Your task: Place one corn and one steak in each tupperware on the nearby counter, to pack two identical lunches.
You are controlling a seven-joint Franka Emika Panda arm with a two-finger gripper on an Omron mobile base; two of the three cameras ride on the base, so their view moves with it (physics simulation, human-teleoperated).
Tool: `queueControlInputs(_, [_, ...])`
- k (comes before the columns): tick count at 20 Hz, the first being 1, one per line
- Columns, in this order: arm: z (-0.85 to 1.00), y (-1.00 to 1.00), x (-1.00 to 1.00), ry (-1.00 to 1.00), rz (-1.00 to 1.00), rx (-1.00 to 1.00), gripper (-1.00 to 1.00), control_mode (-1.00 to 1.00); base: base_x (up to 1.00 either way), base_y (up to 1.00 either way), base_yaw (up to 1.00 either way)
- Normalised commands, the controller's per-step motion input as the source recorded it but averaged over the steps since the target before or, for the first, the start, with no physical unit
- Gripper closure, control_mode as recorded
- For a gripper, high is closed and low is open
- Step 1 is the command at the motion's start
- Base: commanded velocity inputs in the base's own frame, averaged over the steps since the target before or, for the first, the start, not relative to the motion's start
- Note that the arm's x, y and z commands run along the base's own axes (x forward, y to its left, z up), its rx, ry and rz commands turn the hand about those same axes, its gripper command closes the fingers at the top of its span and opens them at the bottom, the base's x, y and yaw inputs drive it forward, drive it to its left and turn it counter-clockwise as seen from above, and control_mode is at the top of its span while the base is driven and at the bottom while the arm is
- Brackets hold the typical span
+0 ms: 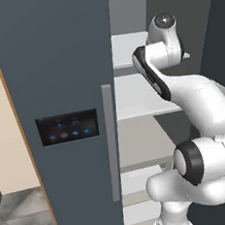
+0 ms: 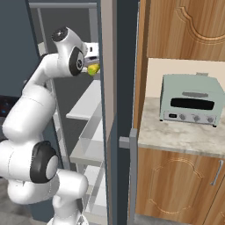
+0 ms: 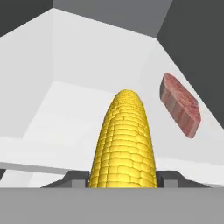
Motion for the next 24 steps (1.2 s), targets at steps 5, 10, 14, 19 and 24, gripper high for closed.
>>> queueControlInputs(5, [0.01,0.0,-1.0,0.04,-0.19,0.05,1.0,-1.0,0.0,0.0,0.0])
queueControlInputs(10, [0.02,0.0,-1.0,-0.02,-0.11,0.11,1.0,-1.0,0.0,0.0,0.0])
queueControlInputs(14, [0.0,0.0,-0.94,-0.11,0.0,0.0,1.0,-1.0,0.0,0.0,0.0])
queueControlInputs(19, [-0.09,0.05,-0.67,-0.12,0.0,0.0,1.0,-1.0,0.0,0.0,0.0])
queueControlInputs(24, [-0.18,0.05,-0.42,-0.05,0.0,0.0,1.0,1.0,-0.31,0.03,0.01])
